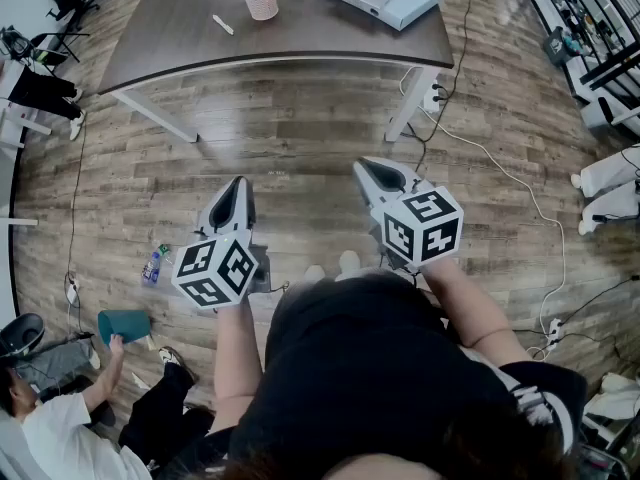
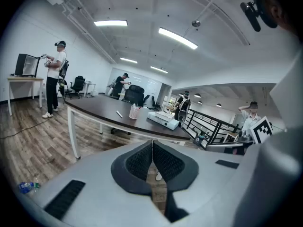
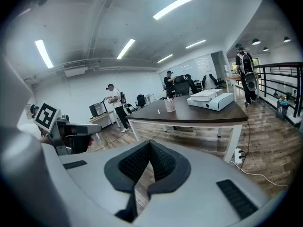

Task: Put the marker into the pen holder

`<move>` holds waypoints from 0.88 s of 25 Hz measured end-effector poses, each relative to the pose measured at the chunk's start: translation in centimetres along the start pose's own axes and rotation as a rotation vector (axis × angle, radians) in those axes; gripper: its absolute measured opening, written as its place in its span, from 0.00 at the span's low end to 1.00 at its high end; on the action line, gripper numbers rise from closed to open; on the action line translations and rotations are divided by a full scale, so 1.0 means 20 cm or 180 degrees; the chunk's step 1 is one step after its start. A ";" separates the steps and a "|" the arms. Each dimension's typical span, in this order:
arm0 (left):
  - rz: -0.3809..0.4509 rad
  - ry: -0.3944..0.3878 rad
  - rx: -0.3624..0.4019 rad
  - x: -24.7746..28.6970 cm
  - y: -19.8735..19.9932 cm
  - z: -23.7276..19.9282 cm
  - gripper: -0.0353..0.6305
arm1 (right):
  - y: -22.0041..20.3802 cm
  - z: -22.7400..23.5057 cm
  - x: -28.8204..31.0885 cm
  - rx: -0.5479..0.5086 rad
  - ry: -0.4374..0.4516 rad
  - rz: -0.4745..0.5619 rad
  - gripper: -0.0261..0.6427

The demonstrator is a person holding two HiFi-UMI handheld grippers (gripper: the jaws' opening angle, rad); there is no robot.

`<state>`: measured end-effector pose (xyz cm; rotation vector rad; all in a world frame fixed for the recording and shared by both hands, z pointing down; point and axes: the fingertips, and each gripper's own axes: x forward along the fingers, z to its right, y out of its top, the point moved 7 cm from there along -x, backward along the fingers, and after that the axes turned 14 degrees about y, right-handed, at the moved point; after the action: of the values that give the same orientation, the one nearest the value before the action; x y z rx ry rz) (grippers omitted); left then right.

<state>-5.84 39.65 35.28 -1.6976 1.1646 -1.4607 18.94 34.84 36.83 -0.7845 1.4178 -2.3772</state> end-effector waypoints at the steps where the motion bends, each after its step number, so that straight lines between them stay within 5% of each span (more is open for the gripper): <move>1: -0.0010 -0.0006 0.0004 0.01 0.00 0.01 0.10 | 0.00 0.01 0.00 0.0006 -0.0006 0.0004 0.06; 22: -0.0055 0.0088 0.0033 0.15 -0.03 0.00 0.10 | -0.01 0.13 0.15 0.0133 0.0143 -0.0029 0.06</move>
<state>-5.73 37.18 37.17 -1.6894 1.1578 -1.5027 18.05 31.54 38.93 -0.7331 1.3798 -2.4377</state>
